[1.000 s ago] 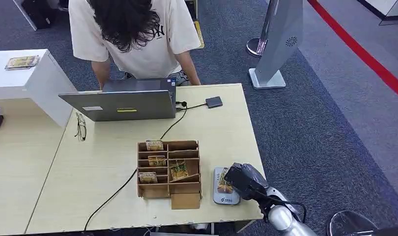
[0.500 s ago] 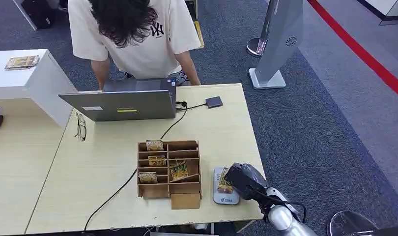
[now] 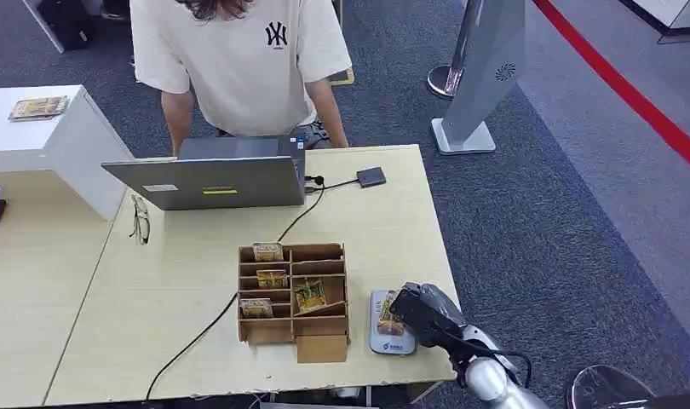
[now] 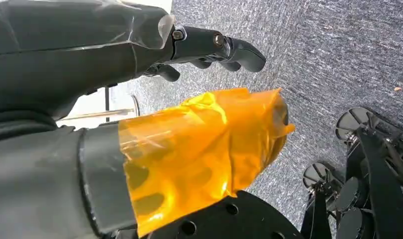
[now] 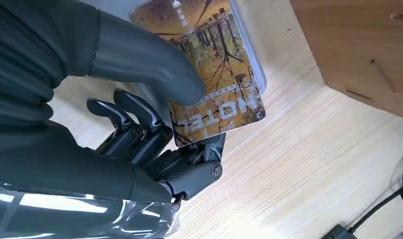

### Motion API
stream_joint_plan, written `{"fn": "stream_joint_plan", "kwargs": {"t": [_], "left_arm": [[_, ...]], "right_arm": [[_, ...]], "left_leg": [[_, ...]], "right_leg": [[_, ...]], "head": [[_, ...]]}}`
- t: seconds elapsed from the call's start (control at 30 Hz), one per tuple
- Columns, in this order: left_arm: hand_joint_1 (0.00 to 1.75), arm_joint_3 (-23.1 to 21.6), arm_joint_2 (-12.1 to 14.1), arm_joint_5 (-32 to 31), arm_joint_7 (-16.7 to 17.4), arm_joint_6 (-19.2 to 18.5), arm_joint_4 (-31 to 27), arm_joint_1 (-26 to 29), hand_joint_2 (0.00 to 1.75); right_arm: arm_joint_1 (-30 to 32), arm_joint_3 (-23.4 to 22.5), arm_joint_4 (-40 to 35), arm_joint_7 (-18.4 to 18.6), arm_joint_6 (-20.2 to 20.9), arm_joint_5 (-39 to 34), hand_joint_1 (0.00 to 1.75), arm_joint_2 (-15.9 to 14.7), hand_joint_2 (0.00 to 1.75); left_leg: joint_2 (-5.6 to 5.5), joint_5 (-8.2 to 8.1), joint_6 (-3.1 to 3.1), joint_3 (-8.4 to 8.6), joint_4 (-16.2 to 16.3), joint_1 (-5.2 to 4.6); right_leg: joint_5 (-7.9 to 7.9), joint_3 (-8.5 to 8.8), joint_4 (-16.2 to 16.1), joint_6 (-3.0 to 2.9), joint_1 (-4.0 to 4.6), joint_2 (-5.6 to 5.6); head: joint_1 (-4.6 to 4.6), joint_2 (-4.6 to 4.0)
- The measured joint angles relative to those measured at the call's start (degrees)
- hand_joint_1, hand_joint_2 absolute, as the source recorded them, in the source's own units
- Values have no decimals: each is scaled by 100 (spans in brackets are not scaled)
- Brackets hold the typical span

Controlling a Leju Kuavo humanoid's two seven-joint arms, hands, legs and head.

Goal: Pass the card to the sensor for recognition and then transmit it.

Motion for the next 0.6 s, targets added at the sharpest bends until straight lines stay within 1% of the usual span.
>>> {"fn": "stream_joint_plan", "kwargs": {"t": [0.6], "left_arm": [[0, 2, -42, 35, 2, 0, -9, 2, 0]], "right_arm": [[55, 0, -42, 0, 0, 0, 175, -4, 175]], "left_leg": [[0, 0, 0, 0, 0, 0]], "right_leg": [[0, 0, 0, 0, 0, 0]], "head": [[-2, 0]]}}
